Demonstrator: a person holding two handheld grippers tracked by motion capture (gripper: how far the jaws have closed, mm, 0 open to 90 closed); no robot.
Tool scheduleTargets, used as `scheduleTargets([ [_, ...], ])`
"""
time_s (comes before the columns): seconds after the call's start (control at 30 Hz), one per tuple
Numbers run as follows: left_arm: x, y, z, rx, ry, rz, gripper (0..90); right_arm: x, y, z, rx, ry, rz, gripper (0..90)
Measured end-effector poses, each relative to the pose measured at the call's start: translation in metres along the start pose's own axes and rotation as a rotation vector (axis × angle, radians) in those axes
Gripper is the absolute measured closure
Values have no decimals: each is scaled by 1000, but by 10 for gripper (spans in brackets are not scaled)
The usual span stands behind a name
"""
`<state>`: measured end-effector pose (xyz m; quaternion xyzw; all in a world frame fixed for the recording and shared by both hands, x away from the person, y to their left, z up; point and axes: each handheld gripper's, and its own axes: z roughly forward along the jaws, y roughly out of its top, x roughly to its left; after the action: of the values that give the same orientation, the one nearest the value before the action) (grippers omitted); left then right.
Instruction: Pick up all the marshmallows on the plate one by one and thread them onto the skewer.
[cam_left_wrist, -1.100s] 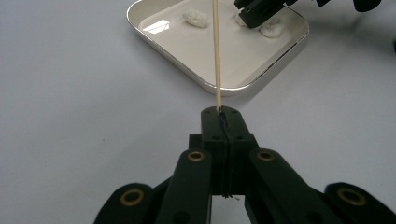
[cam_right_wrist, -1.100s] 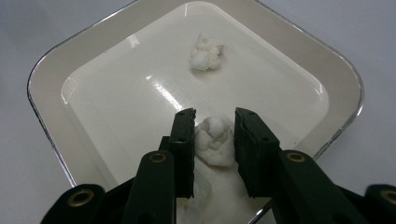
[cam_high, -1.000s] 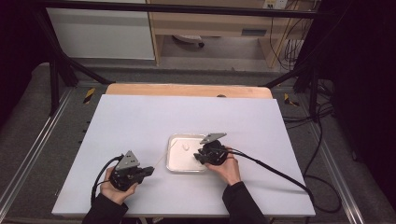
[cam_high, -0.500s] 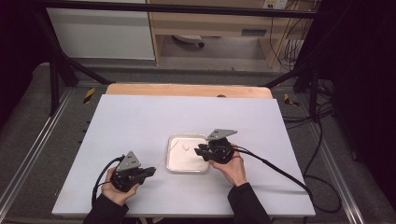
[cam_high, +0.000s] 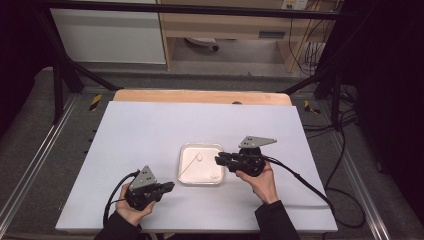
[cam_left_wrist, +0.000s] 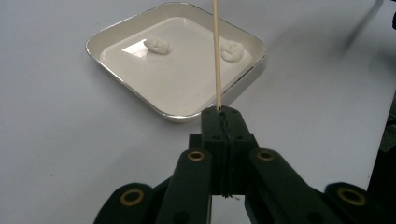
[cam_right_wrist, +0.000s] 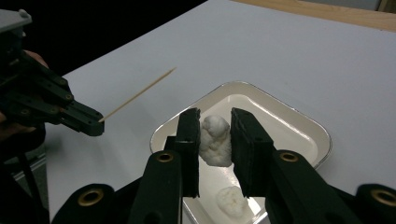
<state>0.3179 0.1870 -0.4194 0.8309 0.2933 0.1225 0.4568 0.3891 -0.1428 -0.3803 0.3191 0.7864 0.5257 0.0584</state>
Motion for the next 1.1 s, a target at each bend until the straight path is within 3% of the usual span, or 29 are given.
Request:
scheduleTargets([
  [0.23,-11,2,5,1,-5,-2,889,1,5,-13,-67,56,51,739],
  [0.47,-17,3,8,-10,-13,10,889,-1,9,-13,-116,94,116,742],
  [0.8,-20,4,7,-20,-14,26,889,-3,11,-3,-123,145,172,747],
  [1.1,-20,5,7,-21,-18,32,889,-3,12,3,-110,156,183,751],
])
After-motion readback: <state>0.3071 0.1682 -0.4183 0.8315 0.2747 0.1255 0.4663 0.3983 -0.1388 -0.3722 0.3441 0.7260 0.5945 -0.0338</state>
